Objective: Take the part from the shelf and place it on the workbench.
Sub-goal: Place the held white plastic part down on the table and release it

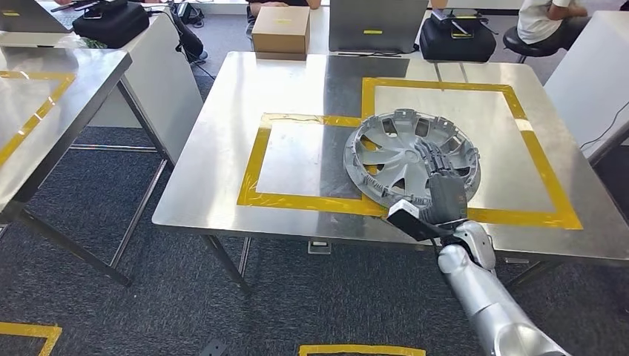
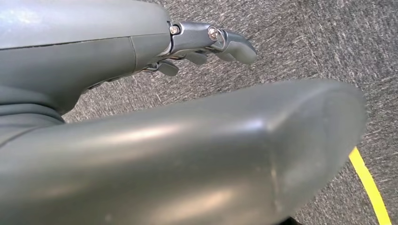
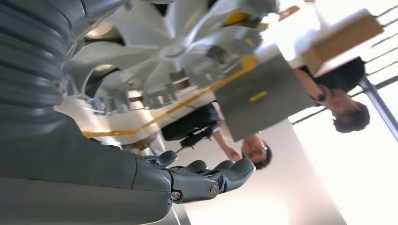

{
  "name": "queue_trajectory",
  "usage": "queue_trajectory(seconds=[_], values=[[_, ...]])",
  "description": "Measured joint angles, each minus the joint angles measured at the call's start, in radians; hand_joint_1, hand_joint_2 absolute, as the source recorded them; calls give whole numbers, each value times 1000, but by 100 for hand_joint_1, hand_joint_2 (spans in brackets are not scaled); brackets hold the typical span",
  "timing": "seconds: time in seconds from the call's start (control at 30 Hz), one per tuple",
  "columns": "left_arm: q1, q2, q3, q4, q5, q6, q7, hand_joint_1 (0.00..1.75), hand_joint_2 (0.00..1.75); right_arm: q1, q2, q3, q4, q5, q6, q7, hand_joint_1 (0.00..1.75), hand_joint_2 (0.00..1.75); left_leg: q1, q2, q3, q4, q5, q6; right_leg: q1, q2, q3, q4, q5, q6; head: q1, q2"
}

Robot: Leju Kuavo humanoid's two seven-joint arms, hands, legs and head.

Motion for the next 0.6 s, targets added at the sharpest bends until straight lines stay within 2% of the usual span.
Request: queue_trajectory(seconds=[0.1,0.3,0.43,0.6], values=[[4,1,11,0,0,0,-2,0,0,98,22,37,-197,-17,7,9,0,175,0,0,0,-1,0,0,0,-1,0,0,-1,-1,0,0],[17,1,28,1,-5,8,-4,0,0,227,45,122,-516,-85,2,-45,0,175,0,-1,-1,-1,0,0,0,-1,-1,0,-2,-2,0,0],[19,0,34,1,-7,15,-3,0,0,275,56,171,-656,-114,-3,-68,0,175,0,-1,0,-1,0,0,0,-1,0,0,-2,-2,0,0],[19,-4,35,1,-22,20,-1,0,0,320,61,212,-757,-205,-52,-118,0,175,0,-1,0,-1,0,0,0,-1,0,0,-2,-2,0,0]])
